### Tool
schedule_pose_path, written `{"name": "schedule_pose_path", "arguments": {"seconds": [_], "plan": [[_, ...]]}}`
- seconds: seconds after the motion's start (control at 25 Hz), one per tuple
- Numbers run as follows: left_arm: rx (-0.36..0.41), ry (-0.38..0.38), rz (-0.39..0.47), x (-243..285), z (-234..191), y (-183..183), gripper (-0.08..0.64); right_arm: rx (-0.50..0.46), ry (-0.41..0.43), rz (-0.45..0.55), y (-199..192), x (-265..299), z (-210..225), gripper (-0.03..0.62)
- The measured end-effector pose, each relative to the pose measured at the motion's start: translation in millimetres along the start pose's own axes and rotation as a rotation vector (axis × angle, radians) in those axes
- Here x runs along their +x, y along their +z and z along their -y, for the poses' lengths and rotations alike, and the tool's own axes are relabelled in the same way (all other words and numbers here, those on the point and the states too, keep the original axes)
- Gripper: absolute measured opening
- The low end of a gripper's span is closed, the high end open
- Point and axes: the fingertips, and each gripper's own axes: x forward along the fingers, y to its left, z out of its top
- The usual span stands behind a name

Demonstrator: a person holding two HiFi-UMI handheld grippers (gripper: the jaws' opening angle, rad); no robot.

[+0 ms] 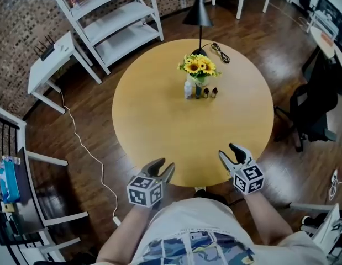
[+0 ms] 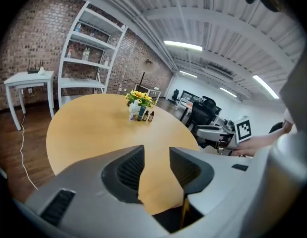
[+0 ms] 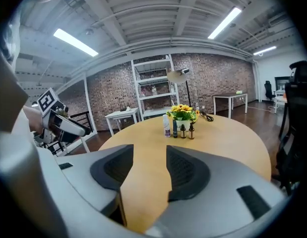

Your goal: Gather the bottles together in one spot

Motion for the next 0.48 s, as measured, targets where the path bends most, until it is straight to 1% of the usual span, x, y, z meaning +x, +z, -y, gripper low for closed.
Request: {"name": "schedule_pose_path", "arguments": {"seconds": [0.08,0.28,0.4,0.48], "plan": [[0.032,-0.003,0.001,-16.6,2.2,-9.0,0.164,0.01,-0.012,-0.001,-1.5,-20.3,-17.4,0.233],[0.064,-0.024,0.007,-62.7,6.3,-39.1,0.164,0.071,-0.066,0.019,-11.4,-68.2,-58.3,0.232],[0.066,-0.036,0.008,-86.7,8.2,-61.4,0.164,0.068,-0.105,0.032,-22.7,-94.4,-83.0,0.232],[0.061,-0.048,0.002,-100.0,10.3,-77.1,0.164,0.06,-0.137,0.019,-34.0,-110.7,-98.3,0.231]]}}
